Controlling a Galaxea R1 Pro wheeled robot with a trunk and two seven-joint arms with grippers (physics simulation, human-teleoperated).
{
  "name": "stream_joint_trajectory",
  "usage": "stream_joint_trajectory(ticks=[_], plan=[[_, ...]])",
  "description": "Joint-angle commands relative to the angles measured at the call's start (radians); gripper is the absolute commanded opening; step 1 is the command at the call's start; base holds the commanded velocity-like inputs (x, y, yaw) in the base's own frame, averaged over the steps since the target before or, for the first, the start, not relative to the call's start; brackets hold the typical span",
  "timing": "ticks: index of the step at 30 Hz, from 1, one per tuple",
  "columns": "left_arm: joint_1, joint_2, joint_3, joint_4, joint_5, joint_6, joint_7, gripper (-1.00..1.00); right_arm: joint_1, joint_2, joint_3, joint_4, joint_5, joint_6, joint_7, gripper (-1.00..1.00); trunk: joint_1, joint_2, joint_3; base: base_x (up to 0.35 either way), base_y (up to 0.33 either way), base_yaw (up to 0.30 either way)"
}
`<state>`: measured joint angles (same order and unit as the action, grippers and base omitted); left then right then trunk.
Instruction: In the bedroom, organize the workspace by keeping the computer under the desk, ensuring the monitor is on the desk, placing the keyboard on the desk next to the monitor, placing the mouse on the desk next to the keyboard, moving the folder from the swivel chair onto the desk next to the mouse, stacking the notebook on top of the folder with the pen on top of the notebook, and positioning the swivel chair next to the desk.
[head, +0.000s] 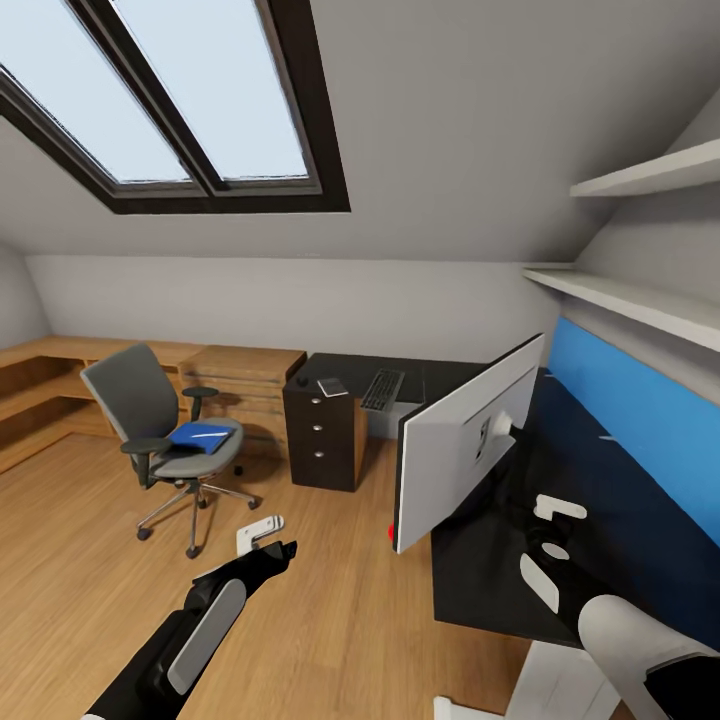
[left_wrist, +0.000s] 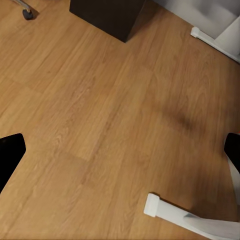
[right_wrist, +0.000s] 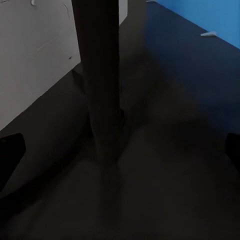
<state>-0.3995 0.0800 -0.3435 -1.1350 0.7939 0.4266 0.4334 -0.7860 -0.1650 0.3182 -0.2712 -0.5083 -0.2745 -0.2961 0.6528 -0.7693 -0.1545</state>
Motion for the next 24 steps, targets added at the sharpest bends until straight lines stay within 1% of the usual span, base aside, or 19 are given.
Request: stream_joint_trajectory(ticks=[1, 12, 19, 24], plan=[[-0.001, 0.0, -0.003, -0.002, 0.01, 0.0, 0.01, 1.0, -0.001, -0.001, 0.009, 0.0, -0.009, -0.003, -0.005, 1.0, 0.0, -0.002, -0.002, 0.0, 0.0, 0.0], [-0.001, 0.0, -0.003, -0.002, 0.011, 0.0, 0.01, 1.0, -0.001, -0.001, 0.009, 0.0, -0.009, -0.004, -0.005, 1.0, 0.0, -0.002, -0.002, 0.001, 0.0, 0.0], [-0.001, 0.0, -0.003, -0.001, 0.011, 0.0, 0.01, 1.0, -0.001, -0.001, 0.008, 0.0, -0.009, -0.005, -0.005, 1.0, 0.0, -0.002, -0.002, 0.149, 0.0, 0.0], [-0.001, 0.0, -0.004, 0.0, 0.011, 0.0, 0.01, 1.0, -0.001, -0.001, 0.009, 0.0, -0.009, -0.005, -0.005, 1.0, 0.0, -0.002, -0.002, 0.056, 0.0, 0.0]])
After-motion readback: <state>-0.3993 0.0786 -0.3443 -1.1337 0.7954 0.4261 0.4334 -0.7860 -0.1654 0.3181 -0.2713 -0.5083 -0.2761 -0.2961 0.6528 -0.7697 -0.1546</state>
